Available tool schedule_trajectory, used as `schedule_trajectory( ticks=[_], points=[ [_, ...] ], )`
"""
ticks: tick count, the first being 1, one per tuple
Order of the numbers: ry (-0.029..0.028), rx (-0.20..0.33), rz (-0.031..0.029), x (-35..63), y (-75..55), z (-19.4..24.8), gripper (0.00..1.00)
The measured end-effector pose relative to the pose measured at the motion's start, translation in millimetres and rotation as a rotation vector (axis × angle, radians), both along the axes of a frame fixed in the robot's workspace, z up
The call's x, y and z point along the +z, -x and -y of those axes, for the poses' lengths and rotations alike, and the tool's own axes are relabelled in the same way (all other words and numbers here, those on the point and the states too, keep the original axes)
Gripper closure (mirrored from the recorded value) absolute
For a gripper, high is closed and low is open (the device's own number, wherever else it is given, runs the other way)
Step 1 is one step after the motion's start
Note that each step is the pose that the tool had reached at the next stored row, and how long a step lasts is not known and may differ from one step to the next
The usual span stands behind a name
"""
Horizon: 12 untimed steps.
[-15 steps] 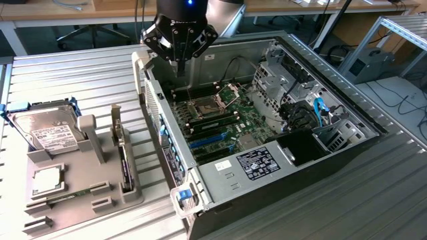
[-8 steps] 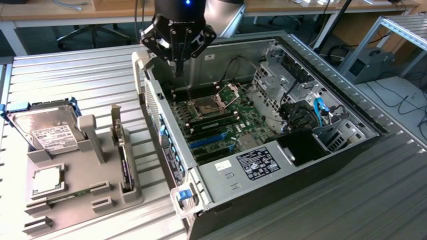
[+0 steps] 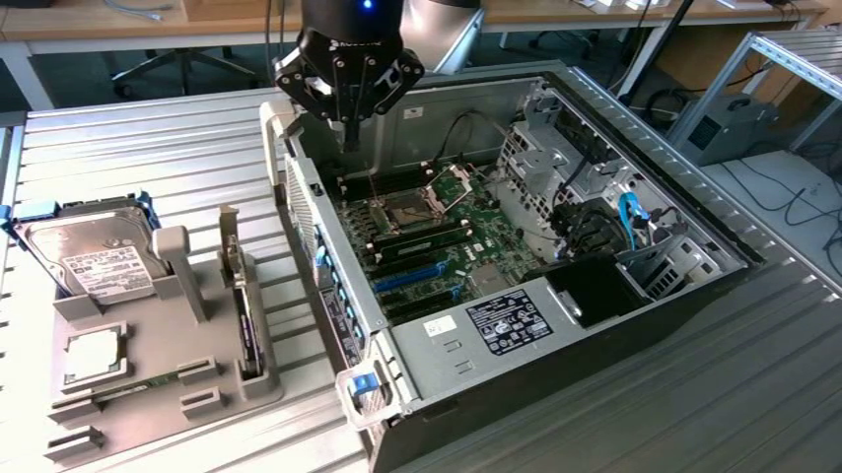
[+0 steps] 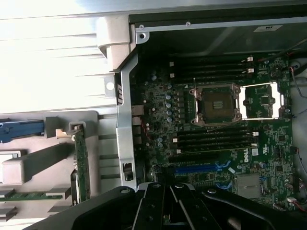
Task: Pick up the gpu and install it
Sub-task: 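Reach for the gpu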
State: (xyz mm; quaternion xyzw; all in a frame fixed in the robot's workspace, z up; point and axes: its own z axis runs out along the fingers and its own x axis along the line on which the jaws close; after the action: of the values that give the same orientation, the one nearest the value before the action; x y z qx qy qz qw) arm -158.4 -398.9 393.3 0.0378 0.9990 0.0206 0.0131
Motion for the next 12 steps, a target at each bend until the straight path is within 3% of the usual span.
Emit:
schedule_trajectory(
  ticks=[12],
  points=[
    [0.0002, 0.0, 0.0, 0.0, 3.7, 0.0, 0.89]
  ],
)
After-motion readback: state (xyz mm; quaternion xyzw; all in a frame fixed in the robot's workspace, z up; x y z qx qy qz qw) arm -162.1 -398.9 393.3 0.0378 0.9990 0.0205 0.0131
